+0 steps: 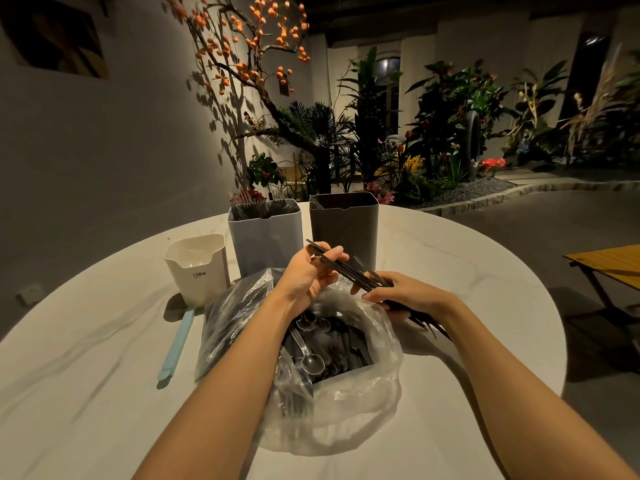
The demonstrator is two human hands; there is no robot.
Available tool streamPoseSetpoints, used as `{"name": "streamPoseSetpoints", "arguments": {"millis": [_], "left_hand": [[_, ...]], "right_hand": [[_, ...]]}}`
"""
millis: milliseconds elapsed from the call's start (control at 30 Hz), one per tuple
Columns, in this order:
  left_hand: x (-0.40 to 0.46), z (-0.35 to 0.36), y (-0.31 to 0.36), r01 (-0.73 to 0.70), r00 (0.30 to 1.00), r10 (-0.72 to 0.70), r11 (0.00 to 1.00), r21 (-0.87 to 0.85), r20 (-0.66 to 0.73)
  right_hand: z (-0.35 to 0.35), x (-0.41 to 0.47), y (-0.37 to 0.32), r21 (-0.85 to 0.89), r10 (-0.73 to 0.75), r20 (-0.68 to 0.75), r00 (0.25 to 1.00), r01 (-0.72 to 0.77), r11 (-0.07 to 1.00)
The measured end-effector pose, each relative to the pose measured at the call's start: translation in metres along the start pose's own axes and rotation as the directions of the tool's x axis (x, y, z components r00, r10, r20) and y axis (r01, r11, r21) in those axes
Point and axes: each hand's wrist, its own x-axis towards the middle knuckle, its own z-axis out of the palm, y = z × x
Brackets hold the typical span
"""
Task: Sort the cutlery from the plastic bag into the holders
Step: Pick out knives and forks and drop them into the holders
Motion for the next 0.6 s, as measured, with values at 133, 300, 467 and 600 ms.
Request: {"name": "streamPoseSetpoints", "arguments": {"millis": [133, 300, 467, 600], "left_hand": [[0.002, -0.002, -0.003, -0.011, 1.0, 0.011, 0.999, 0.045, -0.002], [0.004, 0.0, -0.006, -0.066, 0.995, 0.076, 0.99, 0.127, -0.069], [0.01, -0.003, -0.011, -0.105, 0.979, 0.139, 0.97, 0.219, -0.146], [0.011, -0.003, -0.013, -0.114, 0.961, 0.179, 0.952, 0.284, -0.213]], "right_hand": [[0.001, 0.0, 0.0, -0.005, -0.004, 0.003, 1.0, 0.004, 1.0], [0.004, 0.001, 0.0, -0.08, -0.062, -0.082, 0.995, 0.055, 0.995], [0.009, 0.008, 0.004, -0.207, -0.136, -0.158, 0.978, 0.102, 0.973], [0.014, 0.016, 0.008, -0.338, -0.188, -0.238, 0.953, 0.101, 0.936]]}}
